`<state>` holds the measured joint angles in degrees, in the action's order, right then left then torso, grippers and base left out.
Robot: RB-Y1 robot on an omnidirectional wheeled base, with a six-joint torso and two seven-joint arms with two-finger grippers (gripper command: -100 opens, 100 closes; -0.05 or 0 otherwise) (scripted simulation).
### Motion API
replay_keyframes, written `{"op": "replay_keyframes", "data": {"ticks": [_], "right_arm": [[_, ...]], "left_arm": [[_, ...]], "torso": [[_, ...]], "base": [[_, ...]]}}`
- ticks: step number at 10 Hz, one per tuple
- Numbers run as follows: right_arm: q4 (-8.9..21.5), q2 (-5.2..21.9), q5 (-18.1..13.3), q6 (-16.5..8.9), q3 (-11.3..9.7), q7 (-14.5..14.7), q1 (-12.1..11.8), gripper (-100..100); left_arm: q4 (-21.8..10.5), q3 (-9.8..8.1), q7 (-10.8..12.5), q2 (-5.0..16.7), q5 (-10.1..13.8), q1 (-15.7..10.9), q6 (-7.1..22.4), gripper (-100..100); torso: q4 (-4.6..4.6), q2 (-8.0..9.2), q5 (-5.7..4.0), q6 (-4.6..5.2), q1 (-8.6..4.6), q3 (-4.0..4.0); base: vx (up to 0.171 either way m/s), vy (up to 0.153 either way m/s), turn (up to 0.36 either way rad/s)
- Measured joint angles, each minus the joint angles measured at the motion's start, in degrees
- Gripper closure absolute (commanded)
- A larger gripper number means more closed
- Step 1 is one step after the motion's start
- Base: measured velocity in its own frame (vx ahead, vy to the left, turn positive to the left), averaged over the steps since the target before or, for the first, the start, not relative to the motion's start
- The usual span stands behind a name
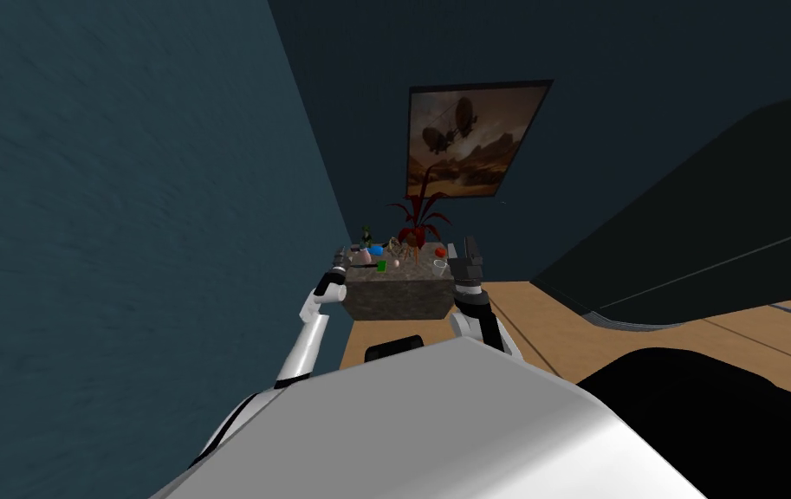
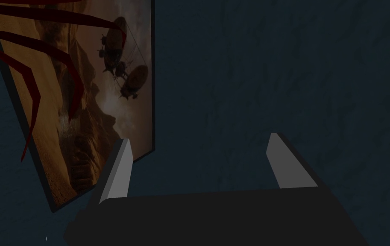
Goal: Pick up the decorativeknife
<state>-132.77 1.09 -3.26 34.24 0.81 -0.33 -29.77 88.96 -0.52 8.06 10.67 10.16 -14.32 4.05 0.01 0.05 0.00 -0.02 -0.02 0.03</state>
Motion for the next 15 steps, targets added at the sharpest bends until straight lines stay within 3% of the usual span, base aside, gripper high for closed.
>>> {"op": "replay_keyframes", "data": {"ticks": [6, 9, 12, 15], "right_arm": [[0.0, 0.0, 0.0, 0.0, 0.0, 0.0, 0.0, 0], [0.0, 0.0, 0.0, 0.0, 0.0, 0.0, 0.0, 0], [0.0, 0.0, 0.0, 0.0, 0.0, 0.0, 0.0, 0], [0.0, 0.0, 0.0, 0.0, 0.0, 0.0, 0.0, 0]], "left_arm": [[-7.8, 0.14, -0.3, -0.4, 2.3, -9.0, 8.6, -100], [-13.7, 0.42, -0.5, -0.7, 3.6, -14.4, 13.2, -100], [-16.7, 0.62, -0.5, -0.7, 4.6, -17.8, 17.6, -100], [-21.9, 0.85, -0.6, -1.1, 5.2, -22.3, 22.2, -100]], "torso": [[0.0, -0.02, 0.0, -0.02, 0.0, -0.01], [-0.01, -0.06, -0.01, -0.01, -0.01, -0.03], [-0.01, -0.08, 0.0, -0.02, 0.01, -0.04], [-0.03, -0.1, 0.0, -0.03, 0.01, -0.06]], "base": [[-0.015, -0.005, -0.025], [-0.005, -0.007, -0.021], [0.002, -0.002, -0.01], [0.011, -0.002, -0.011]]}}
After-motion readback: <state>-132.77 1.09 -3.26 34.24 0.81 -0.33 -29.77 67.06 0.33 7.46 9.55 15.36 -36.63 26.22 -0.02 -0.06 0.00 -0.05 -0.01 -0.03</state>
